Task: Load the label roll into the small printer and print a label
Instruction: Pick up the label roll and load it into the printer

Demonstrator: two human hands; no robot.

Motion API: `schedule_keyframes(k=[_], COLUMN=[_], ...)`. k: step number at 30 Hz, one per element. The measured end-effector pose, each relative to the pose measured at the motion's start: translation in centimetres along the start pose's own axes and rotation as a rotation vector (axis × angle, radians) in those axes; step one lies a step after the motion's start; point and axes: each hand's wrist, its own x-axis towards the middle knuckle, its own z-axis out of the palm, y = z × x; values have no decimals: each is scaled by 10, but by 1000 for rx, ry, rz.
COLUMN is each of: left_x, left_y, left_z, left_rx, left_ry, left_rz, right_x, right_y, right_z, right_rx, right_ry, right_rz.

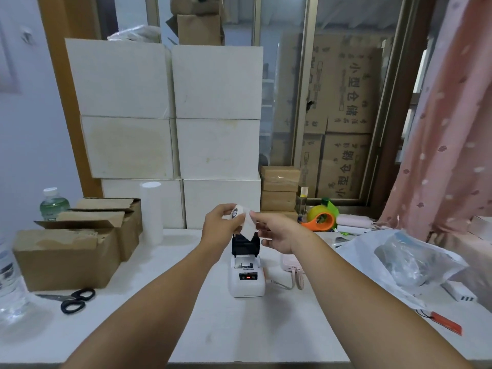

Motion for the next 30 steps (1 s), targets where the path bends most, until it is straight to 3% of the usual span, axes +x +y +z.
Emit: schedule_keyframes(k=[4, 10, 13, 17, 24, 30], left_x=[0, -7, -2, -2, 1, 1], left_y=[-4, 8, 11, 12, 17, 21], left_z=[4, 2, 1, 4, 6, 8], left_rx=[-164, -443, -387, -122, -165, -239], left_ry=[-98, -378, -252, -51, -61, 10], left_rz=[-116, -229, -256, -110, -128, -235], right_x=[-4, -2, -3, 0, -1, -7], right_y=[1, -2, -4, -7, -6, -8], right_z=[-11, -22, -24, -21, -18, -16], right_rx=[52, 118, 126, 138, 131, -182], right_ry=[0, 43, 12, 62, 41, 65], right_rz=[-19, -120, -113, -127, -150, -334])
